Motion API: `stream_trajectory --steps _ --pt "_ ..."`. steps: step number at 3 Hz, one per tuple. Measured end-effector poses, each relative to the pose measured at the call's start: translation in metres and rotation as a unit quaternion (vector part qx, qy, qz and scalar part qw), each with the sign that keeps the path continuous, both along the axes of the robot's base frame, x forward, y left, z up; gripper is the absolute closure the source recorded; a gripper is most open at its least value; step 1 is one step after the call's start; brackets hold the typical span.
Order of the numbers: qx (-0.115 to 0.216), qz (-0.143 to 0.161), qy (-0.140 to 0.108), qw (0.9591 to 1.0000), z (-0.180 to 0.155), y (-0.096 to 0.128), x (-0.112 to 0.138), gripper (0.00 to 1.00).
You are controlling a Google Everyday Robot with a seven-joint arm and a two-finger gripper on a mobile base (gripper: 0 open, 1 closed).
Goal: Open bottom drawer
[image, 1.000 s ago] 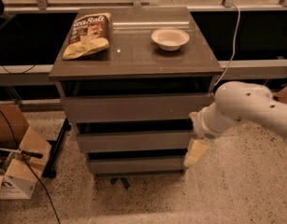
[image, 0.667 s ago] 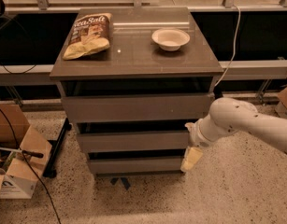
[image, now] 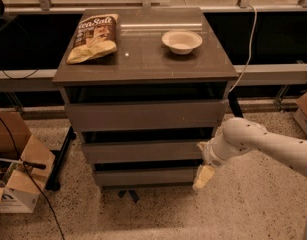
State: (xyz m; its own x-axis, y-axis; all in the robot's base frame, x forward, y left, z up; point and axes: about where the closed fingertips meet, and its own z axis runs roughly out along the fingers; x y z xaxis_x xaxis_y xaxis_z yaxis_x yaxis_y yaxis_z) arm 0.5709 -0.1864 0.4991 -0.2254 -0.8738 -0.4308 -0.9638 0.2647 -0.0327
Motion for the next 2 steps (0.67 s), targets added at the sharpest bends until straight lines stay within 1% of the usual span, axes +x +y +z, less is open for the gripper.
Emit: stream_trajectory --steps 1,2 --pt "-0.047 0.004 0.003 0.9989 -0.028 -0.007 0.006 0.00" --pt "-0.077 0.004 0.014 0.9969 -0.073 -0.024 0.016 0.00"
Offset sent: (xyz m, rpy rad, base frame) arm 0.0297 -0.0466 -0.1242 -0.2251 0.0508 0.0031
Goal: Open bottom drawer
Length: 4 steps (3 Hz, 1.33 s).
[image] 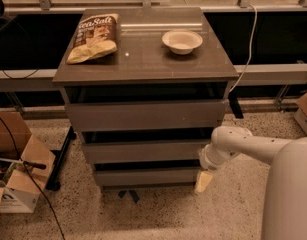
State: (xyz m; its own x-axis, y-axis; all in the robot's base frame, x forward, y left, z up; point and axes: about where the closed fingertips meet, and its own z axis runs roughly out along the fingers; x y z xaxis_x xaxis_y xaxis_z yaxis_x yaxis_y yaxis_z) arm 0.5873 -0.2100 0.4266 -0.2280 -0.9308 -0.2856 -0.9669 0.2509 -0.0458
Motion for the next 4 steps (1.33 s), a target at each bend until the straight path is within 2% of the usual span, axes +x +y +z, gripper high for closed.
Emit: stream_trajectory --steps 1,2,3,4 --pt "0.014 -0.021 0.022 0.9994 -0.049 -0.027 0.002 0.00" --pt "0.032 -0.051 0.046 0.9971 -0.094 -0.054 0.004 0.00" --pt "0.055 -0.057 0.067 0.9946 -0.133 -0.062 0.012 0.00" --pt "0.075 -0.055 0.074 0.9929 -0.159 -0.059 0.031 0.00"
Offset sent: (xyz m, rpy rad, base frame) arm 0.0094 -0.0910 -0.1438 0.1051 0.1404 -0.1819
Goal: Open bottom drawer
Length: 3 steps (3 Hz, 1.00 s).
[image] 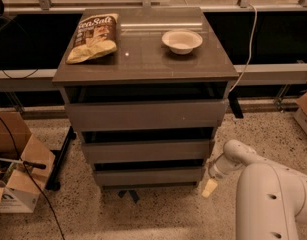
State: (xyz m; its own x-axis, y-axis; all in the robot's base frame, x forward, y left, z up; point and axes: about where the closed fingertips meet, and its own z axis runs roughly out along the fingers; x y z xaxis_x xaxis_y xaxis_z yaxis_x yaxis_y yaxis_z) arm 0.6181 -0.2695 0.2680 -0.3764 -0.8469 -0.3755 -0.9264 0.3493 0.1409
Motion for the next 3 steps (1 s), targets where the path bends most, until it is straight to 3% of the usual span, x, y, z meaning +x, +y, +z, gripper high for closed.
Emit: stream_trajectory --steps 2,3 --pt "0.045 0.009 0.006 0.9989 -0.024 0.032 0.021 0.00" --pt "0.043 0.007 0.006 0.9990 -0.030 0.036 0.020 0.00"
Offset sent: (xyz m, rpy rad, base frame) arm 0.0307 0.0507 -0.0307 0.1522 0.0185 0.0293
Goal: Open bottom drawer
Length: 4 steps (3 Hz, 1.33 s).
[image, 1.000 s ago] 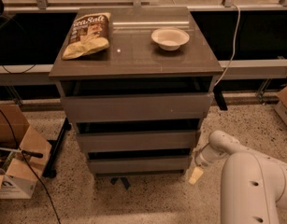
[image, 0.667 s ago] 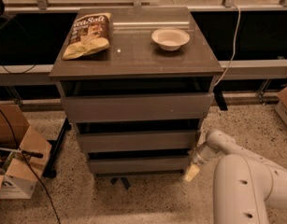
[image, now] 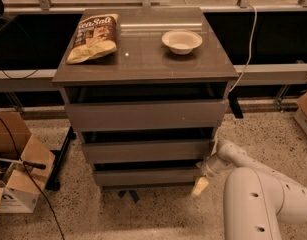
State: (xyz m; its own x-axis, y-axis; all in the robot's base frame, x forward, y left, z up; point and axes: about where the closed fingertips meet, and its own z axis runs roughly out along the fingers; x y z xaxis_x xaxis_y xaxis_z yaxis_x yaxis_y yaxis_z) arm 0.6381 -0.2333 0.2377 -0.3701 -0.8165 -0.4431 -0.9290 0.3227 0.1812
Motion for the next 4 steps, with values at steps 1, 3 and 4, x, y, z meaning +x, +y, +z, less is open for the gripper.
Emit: stream_trajectory --steps 1,3,4 --pt "0.015 0.001 -0.003 0.9999 -0.020 0.018 0.003 0.00" --pt "0.028 -0.002 -0.011 0.9995 -0.031 0.029 0.009 0.16" --pt "0.026 -0.006 0.004 0.9996 -0.044 0.029 0.003 0.47"
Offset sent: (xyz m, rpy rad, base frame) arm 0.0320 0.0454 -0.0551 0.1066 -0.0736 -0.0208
